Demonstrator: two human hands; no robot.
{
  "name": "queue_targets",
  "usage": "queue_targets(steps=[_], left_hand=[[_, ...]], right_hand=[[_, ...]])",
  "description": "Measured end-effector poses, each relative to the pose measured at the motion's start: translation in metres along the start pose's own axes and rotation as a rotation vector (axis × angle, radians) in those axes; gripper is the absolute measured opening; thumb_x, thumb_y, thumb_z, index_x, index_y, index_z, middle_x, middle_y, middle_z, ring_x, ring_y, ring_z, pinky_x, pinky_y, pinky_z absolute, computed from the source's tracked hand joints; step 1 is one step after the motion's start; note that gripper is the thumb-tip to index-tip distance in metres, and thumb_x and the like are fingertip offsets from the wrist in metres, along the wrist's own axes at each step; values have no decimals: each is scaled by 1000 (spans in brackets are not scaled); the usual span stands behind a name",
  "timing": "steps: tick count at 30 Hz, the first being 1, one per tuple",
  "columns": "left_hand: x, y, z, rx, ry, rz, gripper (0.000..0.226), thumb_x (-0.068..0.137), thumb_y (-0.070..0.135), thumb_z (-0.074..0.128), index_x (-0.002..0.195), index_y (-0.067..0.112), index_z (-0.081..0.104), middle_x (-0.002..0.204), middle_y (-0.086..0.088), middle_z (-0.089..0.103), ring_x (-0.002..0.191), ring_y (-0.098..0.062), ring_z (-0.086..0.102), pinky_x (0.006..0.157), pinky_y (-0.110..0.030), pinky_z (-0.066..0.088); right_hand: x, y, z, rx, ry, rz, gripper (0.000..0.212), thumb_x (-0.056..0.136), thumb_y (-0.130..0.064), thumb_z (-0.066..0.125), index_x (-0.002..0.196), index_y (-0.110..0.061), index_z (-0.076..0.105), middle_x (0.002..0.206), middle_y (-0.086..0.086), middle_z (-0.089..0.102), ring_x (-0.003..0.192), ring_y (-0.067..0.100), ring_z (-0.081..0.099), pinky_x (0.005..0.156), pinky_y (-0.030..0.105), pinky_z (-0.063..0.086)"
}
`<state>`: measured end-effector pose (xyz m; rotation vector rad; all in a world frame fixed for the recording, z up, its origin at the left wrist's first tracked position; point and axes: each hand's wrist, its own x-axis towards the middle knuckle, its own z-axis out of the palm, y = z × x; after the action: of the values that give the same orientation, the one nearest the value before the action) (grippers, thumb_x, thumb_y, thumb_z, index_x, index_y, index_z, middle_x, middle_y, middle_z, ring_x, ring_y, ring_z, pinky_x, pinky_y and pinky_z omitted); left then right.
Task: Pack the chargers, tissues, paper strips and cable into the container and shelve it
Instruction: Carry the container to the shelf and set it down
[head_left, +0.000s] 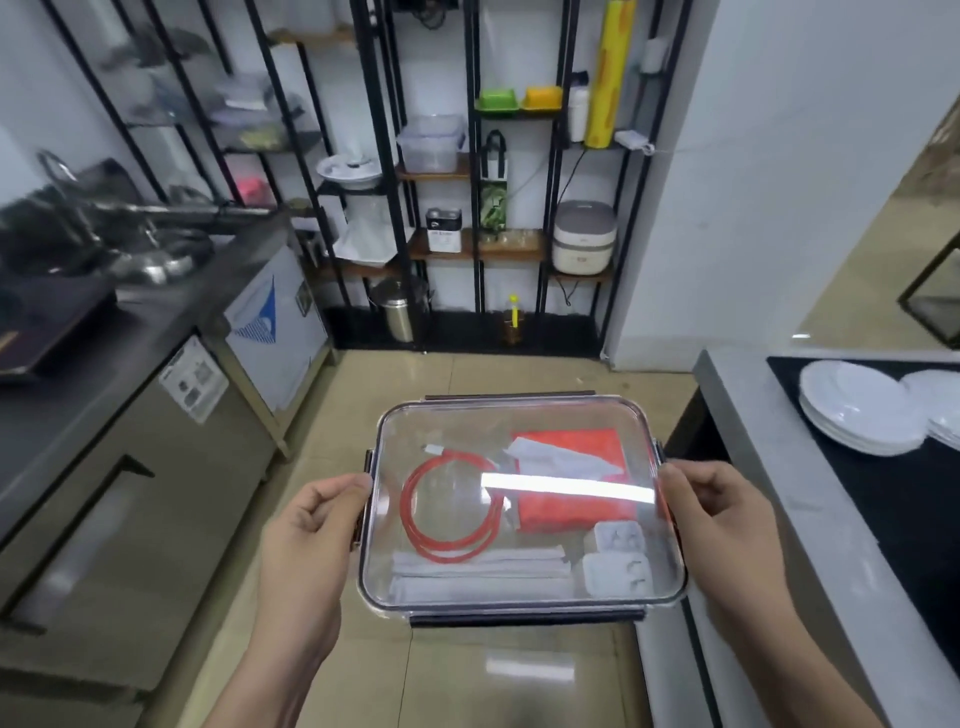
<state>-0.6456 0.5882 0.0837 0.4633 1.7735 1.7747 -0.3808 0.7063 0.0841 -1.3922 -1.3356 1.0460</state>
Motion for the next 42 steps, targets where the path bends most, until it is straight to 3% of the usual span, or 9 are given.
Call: queue_targets(steps=[4, 7, 9, 12, 21, 26, 33, 37, 42], left_hand=[[55, 17, 19, -29, 0, 11, 8, 90, 4, 65, 95, 3, 71, 66, 3, 73, 58, -6, 62, 60, -20, 51], [96, 26, 34, -48, 0, 22, 9, 87, 2, 68, 95, 7, 70, 65, 5, 74, 55, -2, 63, 57, -16, 51], [129, 32, 41, -48, 4, 32, 11, 87, 1, 68, 95, 7, 71, 66, 4, 74, 57, -2, 63, 63, -21, 51], [188, 39, 53, -62, -9, 38, 13, 86, 1, 69, 96, 9, 72, 70, 1, 76, 59, -4, 66, 62, -19, 54], [385, 76, 95, -115, -80, 36, 14, 86, -1, 69, 95, 9, 72, 76, -4, 78, 61, -6, 70, 58, -13, 55], [472, 107, 121, -94, -104, 54, 15, 84, 0, 71, 97, 8, 73, 81, -6, 78, 66, -7, 72, 71, -26, 55], [561, 120, 169, -88, -118, 35, 16, 84, -1, 71, 97, 8, 72, 79, -2, 78, 66, -5, 72, 73, -27, 52], [619, 121, 209, -77, -92, 51, 16, 85, -2, 70, 93, 11, 73, 75, 3, 78, 67, -3, 72, 76, -28, 52], [687, 123, 264, -105, -36, 23, 17, 83, -1, 72, 99, 6, 73, 84, -9, 79, 90, -28, 73, 93, -43, 53]], right_hand=[[61, -22, 33, -28, -31, -57, 11, 92, -14, 64, 81, -14, 68, 77, 1, 72, 65, 6, 66, 58, 19, 49], [101, -32, 60, -38, -29, -66, 10, 91, -16, 64, 82, -16, 69, 77, -4, 73, 71, 11, 69, 64, 28, 54], [126, -38, 83, -34, -26, -70, 11, 91, -17, 63, 82, -16, 69, 75, -3, 73, 71, 10, 68, 66, 31, 53], [167, -48, 124, -2, -34, -67, 12, 93, -14, 60, 84, -14, 68, 77, -3, 72, 66, 1, 66, 60, 18, 49], [300, -90, 250, -27, 27, -83, 11, 93, -14, 59, 85, -12, 67, 83, 7, 73, 74, 19, 66, 65, 31, 49], [360, -116, 300, -14, 58, -79, 11, 93, -13, 60, 85, -11, 68, 83, 9, 73, 79, 25, 68, 65, 30, 50], [450, -121, 348, 56, 81, -40, 10, 91, -5, 60, 85, -9, 67, 82, 16, 71, 72, 24, 63, 69, 40, 52], [520, -113, 375, 87, 55, -44, 9, 90, -3, 62, 87, -10, 68, 77, 7, 71, 68, 15, 62, 65, 29, 48], [615, -106, 406, 97, 21, -77, 6, 87, -8, 69, 92, -11, 69, 79, 5, 74, 67, 14, 63, 64, 28, 50]])
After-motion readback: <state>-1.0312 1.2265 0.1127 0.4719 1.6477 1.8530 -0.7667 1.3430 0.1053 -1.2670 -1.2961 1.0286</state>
